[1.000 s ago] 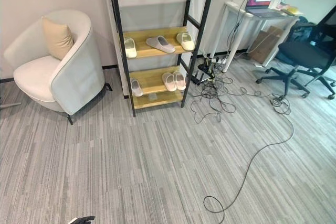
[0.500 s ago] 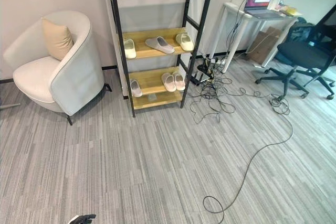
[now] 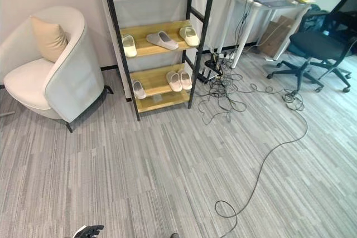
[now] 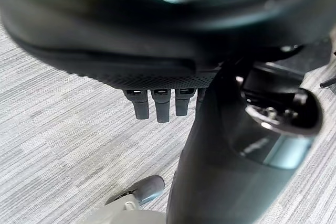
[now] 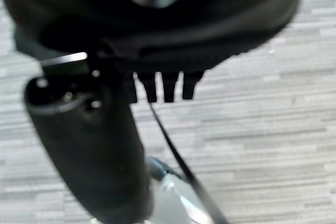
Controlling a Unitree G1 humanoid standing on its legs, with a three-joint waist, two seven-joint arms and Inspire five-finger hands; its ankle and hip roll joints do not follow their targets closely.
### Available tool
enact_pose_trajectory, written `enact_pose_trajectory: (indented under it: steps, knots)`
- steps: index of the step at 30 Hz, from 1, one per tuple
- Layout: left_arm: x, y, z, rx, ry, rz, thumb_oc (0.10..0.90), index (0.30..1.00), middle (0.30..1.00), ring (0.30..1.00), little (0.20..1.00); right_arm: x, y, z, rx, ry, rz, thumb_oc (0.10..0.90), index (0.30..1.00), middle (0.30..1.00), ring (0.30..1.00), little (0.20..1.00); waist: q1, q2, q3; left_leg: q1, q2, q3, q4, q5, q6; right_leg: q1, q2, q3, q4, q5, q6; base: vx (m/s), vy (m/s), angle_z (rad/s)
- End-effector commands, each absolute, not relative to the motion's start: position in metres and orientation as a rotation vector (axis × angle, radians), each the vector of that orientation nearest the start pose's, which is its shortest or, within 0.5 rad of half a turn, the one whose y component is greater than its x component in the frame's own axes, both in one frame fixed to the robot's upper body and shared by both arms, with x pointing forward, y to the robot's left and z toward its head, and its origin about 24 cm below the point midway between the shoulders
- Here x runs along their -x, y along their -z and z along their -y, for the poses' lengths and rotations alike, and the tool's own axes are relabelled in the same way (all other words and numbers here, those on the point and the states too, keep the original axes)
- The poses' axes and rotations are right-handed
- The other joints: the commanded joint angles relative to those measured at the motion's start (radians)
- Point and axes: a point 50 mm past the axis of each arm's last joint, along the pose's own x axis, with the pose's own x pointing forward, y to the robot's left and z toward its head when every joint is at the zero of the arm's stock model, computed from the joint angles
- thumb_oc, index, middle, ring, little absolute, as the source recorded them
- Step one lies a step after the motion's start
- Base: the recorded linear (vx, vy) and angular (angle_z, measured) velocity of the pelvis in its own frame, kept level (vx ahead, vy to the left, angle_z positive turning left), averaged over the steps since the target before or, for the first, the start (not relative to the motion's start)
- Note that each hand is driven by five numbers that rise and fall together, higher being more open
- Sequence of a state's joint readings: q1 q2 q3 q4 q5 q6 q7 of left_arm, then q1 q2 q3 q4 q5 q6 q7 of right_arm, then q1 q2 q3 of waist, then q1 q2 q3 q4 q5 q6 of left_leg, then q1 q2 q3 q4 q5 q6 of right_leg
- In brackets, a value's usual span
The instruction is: Arrange the slippers neatly on the shoe rack.
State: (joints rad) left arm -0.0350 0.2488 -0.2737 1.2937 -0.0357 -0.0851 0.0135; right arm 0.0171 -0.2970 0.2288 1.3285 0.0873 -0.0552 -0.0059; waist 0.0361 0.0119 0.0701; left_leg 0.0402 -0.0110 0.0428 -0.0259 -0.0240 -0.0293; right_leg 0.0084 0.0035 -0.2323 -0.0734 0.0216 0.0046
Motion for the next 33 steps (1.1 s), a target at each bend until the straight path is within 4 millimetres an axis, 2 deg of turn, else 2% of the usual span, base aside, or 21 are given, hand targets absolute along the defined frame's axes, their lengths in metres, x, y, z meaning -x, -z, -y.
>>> enact_pose_trajectory:
  steps: [1,2,4,5,8,9,11,13,14,16,18,19,21,22,23,25,26,28,29,31,33]
  knots:
    - [-0.114,0.158,-0.222,-0.384,0.079,-1.133,0.800,0.900,0.900,0.900,0.900,-0.073,0.158,0.264,0.388,0.056,-1.278,0.800,0.900,0.900,0.900,0.900,0.009,-0.036,-0.007,-0.133,0.058,0.016,0.082,0.049,-0.079,-0.055,-0.050,0.022,0.134,-0.071,0.088,0.01,-0.047,0.09]
    - [-0.116,0.158,-0.221,-0.384,0.079,-1.127,0.800,0.900,0.900,0.900,0.900,-0.076,0.156,0.266,0.389,0.067,-1.266,0.800,0.900,0.900,0.900,0.900,0.007,-0.043,0.002,-0.160,0.056,0.010,0.129,0.035,-0.072,-0.065,-0.058,0.022,0.141,-0.071,0.082,0.05,-0.014,0.15]
    - [-0.113,0.159,-0.221,-0.383,0.077,-1.134,0.800,0.900,0.900,0.900,0.900,-0.076,0.156,0.267,0.394,0.071,-1.264,0.800,0.900,0.900,0.900,0.900,0.008,-0.038,-0.003,-0.176,0.042,0.006,0.113,0.036,-0.061,-0.063,-0.051,0.019,0.131,-0.074,0.081,0.17,0.005,0.03]
    - [-0.107,0.160,-0.222,-0.379,0.074,-1.157,0.800,0.900,0.900,0.900,0.900,-0.076,0.156,0.267,0.402,0.062,-1.262,0.800,0.900,0.900,0.900,0.900,0.016,-0.034,-0.013,-0.194,0.019,0.017,0.071,0.061,-0.054,-0.044,-0.037,0.021,0.100,-0.075,0.086,0.28,0.022,0.02]
    - [-0.105,0.161,-0.223,-0.382,0.081,-1.160,0.800,0.900,0.900,0.900,0.900,-0.083,0.155,0.266,0.410,0.049,-1.239,0.800,0.900,0.900,0.900,0.900,0.047,-0.030,-0.010,-0.255,-0.016,0.027,0.021,0.116,-0.051,-0.002,-0.014,0.054,0.071,-0.090,0.088,0.25,0.034,0.18]
    - [-0.103,0.161,-0.223,-0.384,0.086,-1.167,0.800,0.900,0.900,0.900,0.900,-0.084,0.155,0.265,0.414,0.043,-1.239,0.800,0.900,0.900,0.900,0.900,0.053,-0.029,-0.016,-0.250,-0.018,0.029,0.000,0.118,-0.048,0.011,-0.008,0.066,0.064,-0.097,0.091,0.23,0.057,-0.18]
    - [-0.099,0.162,-0.224,-0.387,0.086,-1.180,0.800,0.900,0.900,0.900,0.900,-0.082,0.156,0.262,0.420,0.026,-1.248,0.800,0.900,0.900,0.900,0.900,0.058,-0.034,-0.030,-0.248,-0.019,0.041,-0.009,0.127,-0.038,0.039,-0.009,0.077,0.046,-0.109,0.099,0.26,0.102,-0.50]
    - [-0.094,0.163,-0.226,-0.382,0.079,-1.194,0.800,0.900,0.900,0.900,0.900,-0.079,0.158,0.259,0.417,0.010,-1.258,0.800,0.900,0.900,0.900,0.900,0.074,-0.046,-0.045,-0.237,-0.028,0.060,0.001,0.109,-0.018,0.057,-0.044,0.074,0.072,-0.124,0.124,0.30,0.168,-0.44]
    - [-0.094,0.163,-0.226,-0.382,0.079,-1.194,0.800,0.900,0.900,0.900,0.900,-0.079,0.158,0.259,0.417,0.010,-1.258,0.800,0.900,0.900,0.900,0.900,0.075,-0.047,-0.045,-0.237,-0.028,0.061,0.001,0.109,-0.017,0.056,-0.044,0.076,0.074,-0.125,0.124,0.22,0.147,-0.31]
    - [-0.098,0.161,-0.229,-0.388,0.071,-1.184,0.800,0.900,0.900,0.900,0.900,-0.084,0.157,0.258,0.410,0.008,-1.246,0.800,0.900,0.900,0.900,0.900,0.080,-0.046,-0.040,-0.218,-0.031,0.066,0.010,0.084,0.000,0.014,-0.079,0.077,0.195,-0.113,0.148,0.14,0.132,-0.54]
    - [-0.105,0.159,-0.233,-0.388,0.053,-1.166,0.800,0.900,0.900,0.900,0.900,-0.095,0.154,0.258,0.401,0.018,-1.209,0.800,0.900,0.900,0.900,0.900,0.070,-0.035,-0.021,-0.193,-0.026,0.058,0.021,0.063,0.018,-0.071,-0.106,0.079,0.357,-0.057,0.168,0.21,0.170,-0.49]
    - [-0.110,0.156,-0.238,-0.402,0.037,-1.154,0.800,0.900,0.900,0.900,0.900,-0.107,0.152,0.255,0.397,0.014,-1.168,0.800,0.900,0.900,0.900,0.900,0.059,-0.016,-0.003,-0.156,-0.018,0.041,0.040,0.034,0.038,-0.179,-0.137,0.051,0.487,-0.010,0.140,0.33,0.139,-0.51]
    - [-0.110,0.156,-0.239,-0.406,0.032,-1.154,0.800,0.900,0.900,0.900,0.900,-0.107,0.152,0.255,0.403,0.009,-1.167,0.800,0.900,0.900,0.900,0.900,0.055,-0.013,0.000,-0.133,-0.015,0.034,0.037,0.021,0.038,-0.197,-0.140,0.031,0.471,-0.029,0.124,0.29,0.030,-0.18]
    - [-0.109,0.156,-0.240,-0.408,0.034,-1.160,0.800,0.900,0.900,0.900,0.900,-0.108,0.152,0.255,0.407,0.004,-1.167,0.800,0.900,0.900,0.900,0.900,0.049,-0.015,-0.004,-0.099,-0.018,0.030,0.029,0.001,0.037,-0.217,-0.131,0.010,0.387,-0.036,0.115,0.20,-0.032,0.07]
    - [-0.108,0.156,-0.240,-0.408,0.034,-1.160,0.800,0.900,0.900,0.900,0.900,-0.108,0.152,0.255,0.407,0.004,-1.168,0.800,0.900,0.900,0.900,0.900,0.049,-0.014,-0.003,-0.096,-0.017,0.029,0.028,0.000,0.036,-0.213,-0.130,0.009,0.386,-0.037,0.115,0.33,-0.064,-0.02]
    - [-0.105,0.157,-0.239,-0.408,0.037,-1.173,0.800,0.900,0.900,0.900,0.900,-0.109,0.152,0.254,0.413,-0.006,-1.164,0.800,0.900,0.900,0.900,0.900,0.039,-0.022,-0.002,-0.045,-0.026,0.019,0.010,-0.023,0.030,-0.239,-0.117,-0.014,0.265,-0.001,0.126,0.36,-0.105,0.02]
    - [-0.103,0.158,-0.240,-0.413,0.034,-1.180,0.800,0.900,0.900,0.900,0.900,-0.111,0.151,0.255,0.423,-0.011,-1.164,0.800,0.900,0.900,0.900,0.900,0.029,-0.031,0.001,-0.004,-0.034,0.005,0.006,-0.050,0.023,-0.264,-0.113,-0.029,0.160,0.045,0.146,0.36,-0.109,0.00]
    - [-0.102,0.158,-0.240,-0.419,0.036,-1.182,0.800,0.900,0.900,0.900,0.900,-0.111,0.151,0.256,0.428,-0.012,-1.166,0.800,0.900,0.900,0.900,0.900,0.023,-0.033,0.002,0.019,-0.031,-0.001,0.004,-0.064,0.018,-0.271,-0.111,-0.034,0.128,0.061,0.154,0.37,-0.144,0.13]
    - [-0.101,0.158,-0.240,-0.424,0.040,-1.183,0.800,0.900,0.900,0.900,0.900,-0.111,0.150,0.259,0.440,-0.010,-1.166,0.800,0.900,0.900,0.900,0.900,0.022,-0.039,-0.003,0.057,-0.021,-0.018,-0.001,-0.089,0.006,-0.254,-0.106,-0.035,0.084,0.076,0.163,0.47,-0.229,0.33]
    - [-0.099,0.159,-0.240,-0.429,0.043,-1.187,0.800,0.900,0.900,0.900,0.900,-0.108,0.151,0.259,0.445,-0.018,-1.171,0.800,0.900,0.900,0.900,0.900,0.025,-0.046,-0.014,0.071,-0.017,-0.022,-0.006,-0.102,-0.001,-0.235,-0.106,-0.030,0.068,0.089,0.160,0.31,-0.171,0.47]
    - [-0.093,0.160,-0.239,-0.429,0.049,-1.203,0.800,0.900,0.900,0.900,0.900,-0.106,0.151,0.258,0.450,-0.027,-1.172,0.800,0.900,0.900,0.900,0.900,0.024,-0.051,-0.034,0.087,0.013,-0.031,0.005,-0.116,-0.018,-0.216,-0.102,-0.026,0.074,0.090,0.151,0.31,-0.235,0.56]
